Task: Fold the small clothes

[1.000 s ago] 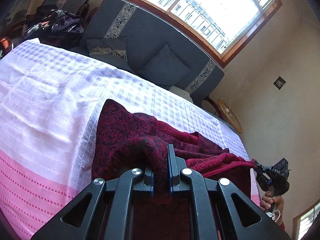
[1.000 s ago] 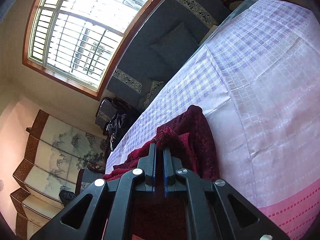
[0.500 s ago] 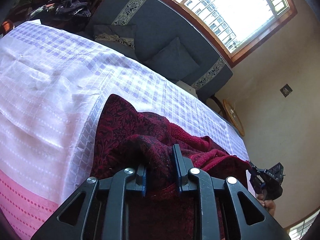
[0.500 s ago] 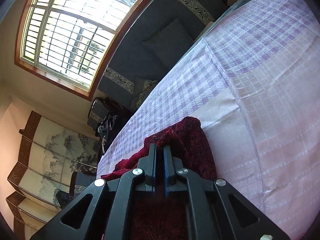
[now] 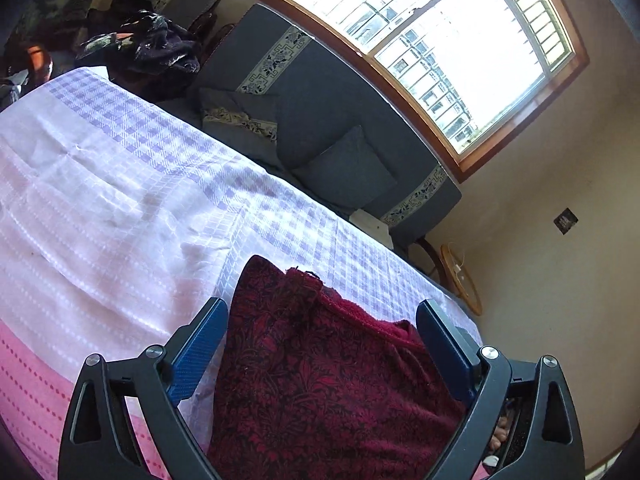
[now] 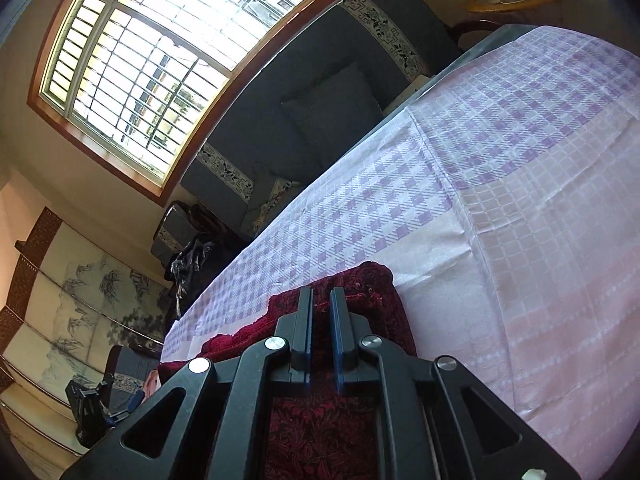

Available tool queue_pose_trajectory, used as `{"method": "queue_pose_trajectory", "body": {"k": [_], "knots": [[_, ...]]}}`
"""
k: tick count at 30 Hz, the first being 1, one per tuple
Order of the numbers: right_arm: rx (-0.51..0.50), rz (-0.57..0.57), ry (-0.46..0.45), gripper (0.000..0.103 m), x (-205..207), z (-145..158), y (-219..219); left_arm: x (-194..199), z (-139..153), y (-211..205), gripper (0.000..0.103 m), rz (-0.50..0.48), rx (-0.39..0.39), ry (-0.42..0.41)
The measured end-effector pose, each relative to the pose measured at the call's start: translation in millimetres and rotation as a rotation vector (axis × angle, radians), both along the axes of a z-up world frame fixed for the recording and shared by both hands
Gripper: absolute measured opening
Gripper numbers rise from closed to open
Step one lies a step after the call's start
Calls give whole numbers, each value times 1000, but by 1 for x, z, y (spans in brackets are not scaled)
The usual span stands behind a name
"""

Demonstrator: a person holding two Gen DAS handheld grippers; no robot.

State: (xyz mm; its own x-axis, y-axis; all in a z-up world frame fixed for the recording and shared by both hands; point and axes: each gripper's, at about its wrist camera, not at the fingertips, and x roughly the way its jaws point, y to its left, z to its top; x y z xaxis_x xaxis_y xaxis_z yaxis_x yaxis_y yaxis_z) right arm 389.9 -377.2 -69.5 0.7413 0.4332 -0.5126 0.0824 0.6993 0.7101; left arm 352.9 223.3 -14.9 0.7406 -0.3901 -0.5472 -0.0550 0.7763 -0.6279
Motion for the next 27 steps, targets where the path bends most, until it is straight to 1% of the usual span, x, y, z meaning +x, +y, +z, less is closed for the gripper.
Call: {"method": "queue_pose_trajectory", "body": {"k": [3,5,6,8,10,13,14,16,18,20,22,23,24,25,27], "knots": [[49,25,-93,11,-22,20,0,-18,-5,-7,95,-50,95,42],[64,75,-142,11,-40,32,4,-35,-12,-14,95,-74,159,66],[68,116,-155,11,-49,36,8,-44,-17,-17,95,-89,175,87],[45,188,-148,11,-71,37,21,-61,-30,-18,95,-111,161,116],[-18,240,-130,11,-97,33,36,-76,-42,-17,95,-108,158,138],[-164,249,-83,11,-138,16,49,-90,-54,-10,95,-108,115,154],[-175,246,-77,11,-146,12,48,-91,-56,-6,95,-104,98,158],[-161,221,-51,12,-166,-2,41,-85,-58,-1,95,-104,66,165],[-109,202,-13,14,-177,-19,30,-76,-55,1,95,-104,49,159],[-65,179,12,14,-184,-32,21,-62,-54,1,95,-126,30,155],[-16,162,21,14,-188,-39,14,-46,-55,-3,94,-141,49,180],[-4,159,20,14,-189,-40,14,-40,-57,-5,91,-140,71,193],[-7,155,19,14,-189,-40,15,-38,-59,-5,73,-125,93,199],[-16,153,18,14,-188,-39,16,-37,-61,-6,39,-124,103,211],[-25,156,12,16,-185,-38,18,-41,-66,-7,14,-140,93,233]]}}
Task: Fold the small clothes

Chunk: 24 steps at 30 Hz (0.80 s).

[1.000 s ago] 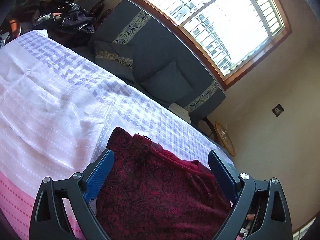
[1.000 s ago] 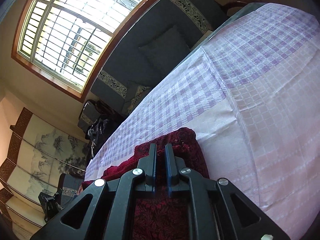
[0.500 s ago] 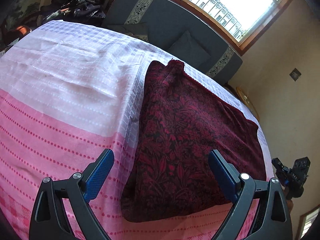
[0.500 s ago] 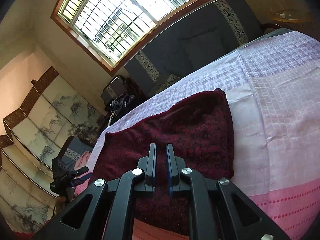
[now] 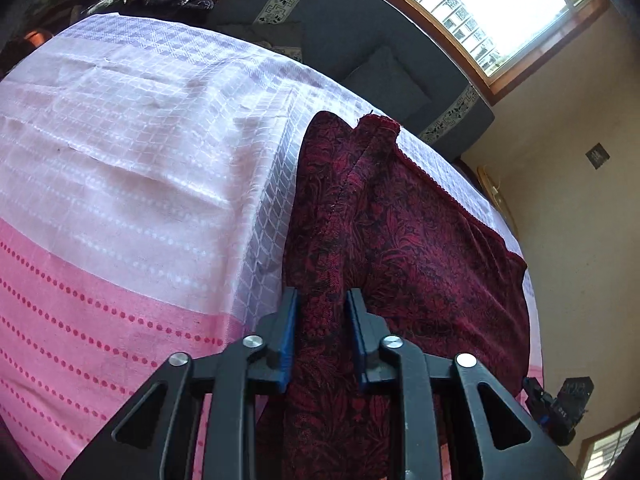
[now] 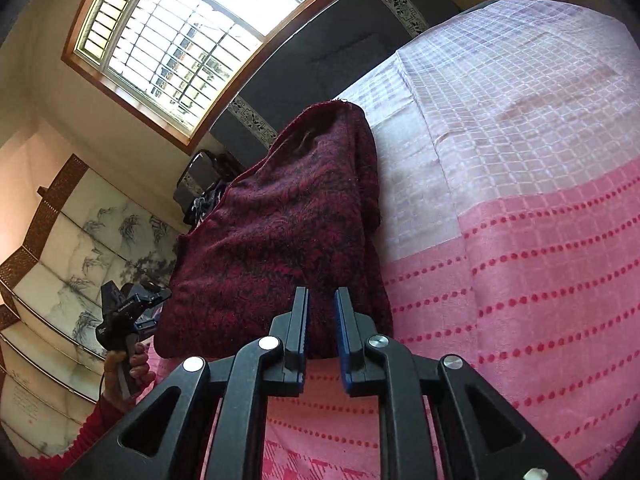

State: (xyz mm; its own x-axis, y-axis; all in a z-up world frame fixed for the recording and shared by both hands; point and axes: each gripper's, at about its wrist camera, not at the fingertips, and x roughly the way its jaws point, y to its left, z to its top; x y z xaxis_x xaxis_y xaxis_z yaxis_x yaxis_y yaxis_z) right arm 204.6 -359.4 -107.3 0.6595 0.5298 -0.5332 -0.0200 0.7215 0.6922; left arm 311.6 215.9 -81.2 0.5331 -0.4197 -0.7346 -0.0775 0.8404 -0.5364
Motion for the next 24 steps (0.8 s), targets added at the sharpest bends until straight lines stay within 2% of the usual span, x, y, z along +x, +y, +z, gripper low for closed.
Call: {"method": "queue_pose_trajectory", "body": {"k": [6,10,12,15,17,18,19,23,24], "knots": [[-11,24,1,22,2,0,7,-39,7,0,11,35,45,-48],[0,28,6,23,-1,-2,5,-57,-10,7,10,65,26,5],[15,18,0,24,-4,-1,0,-65,-10,7,10,62,9,-21],[23,-7,-8,26,-7,1,-9,-71,6,5,10,23,-19,-87],[28,-13,-7,31,-6,2,-14,-69,14,3,24,1,-9,-87],[16,-15,-3,41,-5,3,-15,-68,15,3,44,-5,3,-81],[-2,-16,4,44,-3,3,-15,-68,17,2,58,-7,10,-79],[-60,10,37,45,5,-4,-9,-70,10,7,63,7,-38,-57],[-64,22,39,42,7,-6,-6,-70,6,9,62,12,-55,-44]]}}
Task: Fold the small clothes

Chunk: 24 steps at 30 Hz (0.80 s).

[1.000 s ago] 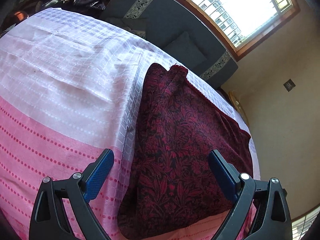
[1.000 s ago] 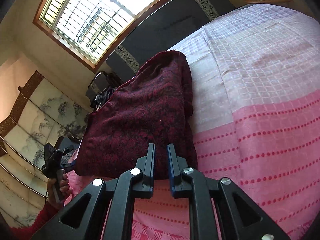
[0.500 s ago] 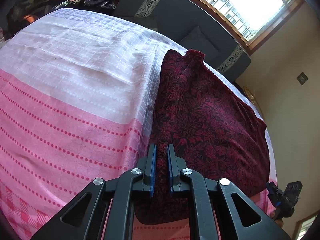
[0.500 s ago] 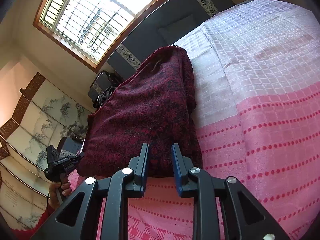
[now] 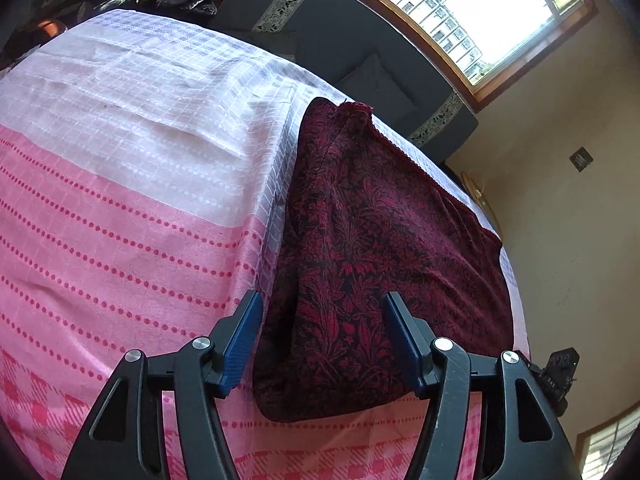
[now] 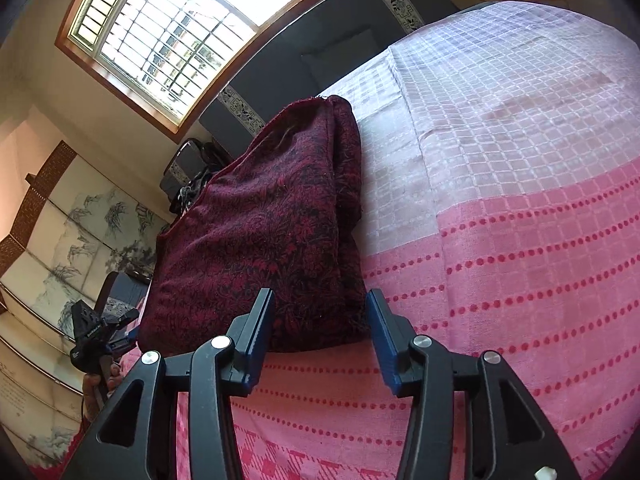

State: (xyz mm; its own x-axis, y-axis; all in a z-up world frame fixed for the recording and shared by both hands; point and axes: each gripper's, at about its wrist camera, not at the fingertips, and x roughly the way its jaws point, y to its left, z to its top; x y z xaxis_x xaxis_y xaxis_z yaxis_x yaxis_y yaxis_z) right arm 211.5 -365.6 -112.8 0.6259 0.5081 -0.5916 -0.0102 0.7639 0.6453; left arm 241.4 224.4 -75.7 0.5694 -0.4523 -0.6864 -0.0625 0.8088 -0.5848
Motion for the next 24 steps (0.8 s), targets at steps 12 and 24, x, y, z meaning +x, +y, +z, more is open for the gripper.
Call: {"method": "queue_pose_trajectory", "body": {"k": [12,24], "knots": [[-32,15,58,9,2,-5,6,-11,-12,-19,19,-66,175,41],[-7,20,52,15,3,-4,2,-31,1,-29,26,-65,336,-43]]}}
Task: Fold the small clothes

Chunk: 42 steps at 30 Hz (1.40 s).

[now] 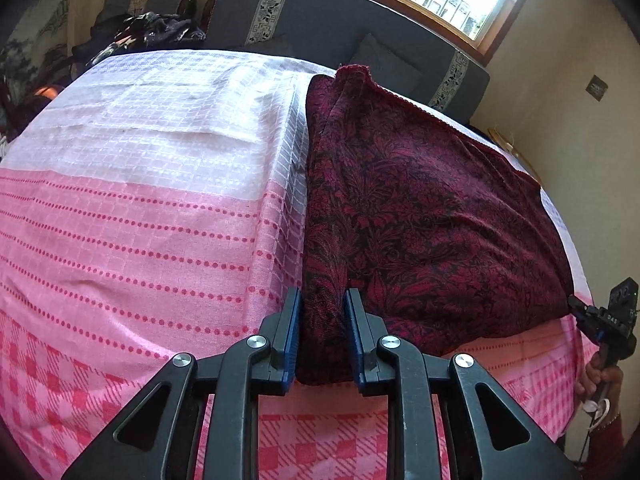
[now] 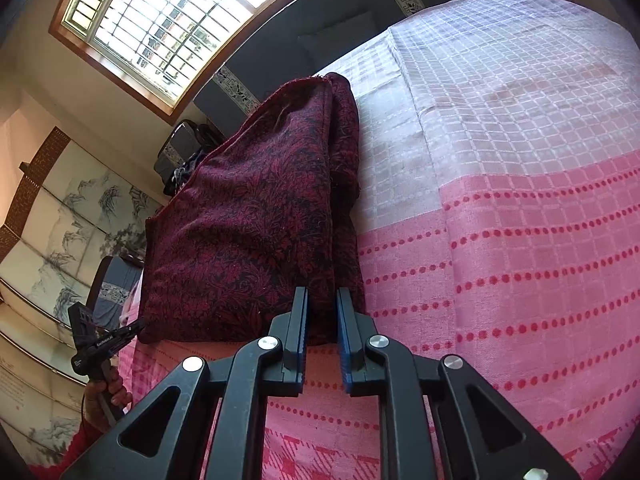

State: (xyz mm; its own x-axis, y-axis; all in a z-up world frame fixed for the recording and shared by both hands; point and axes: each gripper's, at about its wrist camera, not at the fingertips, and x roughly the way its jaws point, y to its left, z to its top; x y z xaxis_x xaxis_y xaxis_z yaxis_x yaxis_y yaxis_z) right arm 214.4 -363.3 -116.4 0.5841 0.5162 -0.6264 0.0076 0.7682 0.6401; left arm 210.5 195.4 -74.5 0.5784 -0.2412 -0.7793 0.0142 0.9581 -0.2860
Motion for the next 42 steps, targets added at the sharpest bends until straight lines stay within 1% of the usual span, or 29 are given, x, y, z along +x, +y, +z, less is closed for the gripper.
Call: {"method": "queue_pose_trajectory", "body": {"k": [2,4,6,7,9,14,16,22,26,30,32,33,34,37,41,42], "knots": [[35,-14,-7,18,3,1,-4,-1,8,-7,31,4,67,-31],[44,-32,-18,25,4,5,-6,0,15,-14,41,3,117,-51],[44,-29,-26,35,7,7,-3,1,20,-20,47,4,154,-73],[35,-29,-28,37,9,8,-2,1,22,-23,49,-3,169,-79],[23,-21,-30,39,12,7,3,2,24,-28,52,-7,203,-90],[-40,-18,-16,40,20,4,13,3,25,-38,56,-13,276,-106],[-61,-24,-16,42,22,4,15,5,25,-40,57,-15,287,-110],[-64,-37,-4,49,29,2,15,11,25,-44,63,-7,315,-116],[-65,-33,-4,59,33,1,17,16,23,-47,66,-11,336,-116],[-80,-25,-12,61,34,1,22,23,20,-50,70,-27,348,-108],[-80,-23,-19,63,34,1,23,27,17,-48,71,-36,330,-99],[-82,-23,-24,63,32,2,24,29,15,-46,71,-41,308,-90],[-84,-22,-28,63,31,2,24,32,13,-43,71,-50,268,-74],[-89,-18,-37,65,31,2,25,42,4,-25,71,-68,114,-20],[-67,-21,-44,67,30,1,23,56,-5,-1,71,-87,-102,16],[-63,-22,-45,67,29,1,23,61,-7,3,71,-90,-137,26]]}}
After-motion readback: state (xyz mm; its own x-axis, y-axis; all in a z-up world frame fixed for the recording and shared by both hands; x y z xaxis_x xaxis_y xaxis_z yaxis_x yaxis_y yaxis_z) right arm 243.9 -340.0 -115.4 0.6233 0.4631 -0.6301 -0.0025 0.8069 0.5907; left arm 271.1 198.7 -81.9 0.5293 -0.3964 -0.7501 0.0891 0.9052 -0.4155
